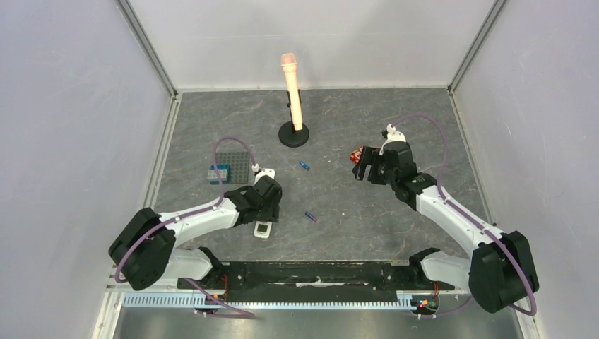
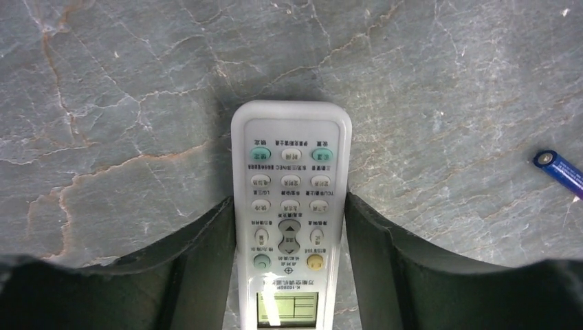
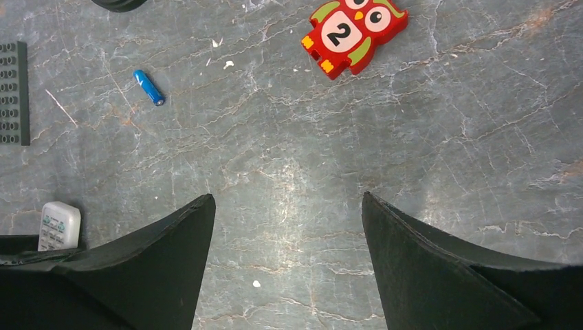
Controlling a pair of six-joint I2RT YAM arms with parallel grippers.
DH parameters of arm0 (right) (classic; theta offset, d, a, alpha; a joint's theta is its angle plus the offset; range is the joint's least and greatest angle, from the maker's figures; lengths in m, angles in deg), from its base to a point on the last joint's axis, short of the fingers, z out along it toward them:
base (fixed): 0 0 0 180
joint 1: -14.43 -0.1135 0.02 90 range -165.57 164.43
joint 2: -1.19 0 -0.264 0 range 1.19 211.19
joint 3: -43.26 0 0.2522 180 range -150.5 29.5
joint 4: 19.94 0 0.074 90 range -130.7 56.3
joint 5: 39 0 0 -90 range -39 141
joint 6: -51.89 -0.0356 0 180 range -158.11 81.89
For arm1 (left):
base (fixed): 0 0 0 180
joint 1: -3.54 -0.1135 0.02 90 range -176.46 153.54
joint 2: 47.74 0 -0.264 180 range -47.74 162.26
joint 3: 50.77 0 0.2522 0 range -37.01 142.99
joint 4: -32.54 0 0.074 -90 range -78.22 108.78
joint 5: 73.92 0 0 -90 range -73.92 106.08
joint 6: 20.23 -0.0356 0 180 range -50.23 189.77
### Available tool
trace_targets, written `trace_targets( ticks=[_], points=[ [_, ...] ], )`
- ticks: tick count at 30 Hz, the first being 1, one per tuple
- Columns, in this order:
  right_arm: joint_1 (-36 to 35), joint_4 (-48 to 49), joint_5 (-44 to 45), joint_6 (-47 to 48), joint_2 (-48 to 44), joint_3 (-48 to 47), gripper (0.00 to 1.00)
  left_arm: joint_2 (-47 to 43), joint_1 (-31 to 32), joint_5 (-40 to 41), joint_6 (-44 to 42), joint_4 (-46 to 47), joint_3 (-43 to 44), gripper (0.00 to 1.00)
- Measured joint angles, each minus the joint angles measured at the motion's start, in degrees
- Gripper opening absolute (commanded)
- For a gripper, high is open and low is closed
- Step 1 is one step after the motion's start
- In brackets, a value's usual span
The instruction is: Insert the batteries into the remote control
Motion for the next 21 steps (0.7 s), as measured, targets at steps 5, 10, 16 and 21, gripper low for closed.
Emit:
trace_targets(
  ticks=[5,10,16,21],
  points=[
    [0.0,0.0,-0.8,0.0,-0.5,0.2,0.82,1.4,0.6,1.1,-0.3,-0.1,1.2,0.13],
    [0.0,0.2,-4.7,0.3,-0.6,0.2,0.84,1.7,3.6,-0.3,-4.6,1.5,3.5,0.02],
    [-0.9,4.8,-18.0,0.6,-0.6,1.8,0.84,1.2,7.3,-6.8,-12.5,7.5,5.5,0.02],
    [-3.0,10.1,-28.5,-1.5,-0.6,4.2,0.84,-1.7,8.4,-12.6,-17.2,12.2,5.6,0.02]
  ],
)
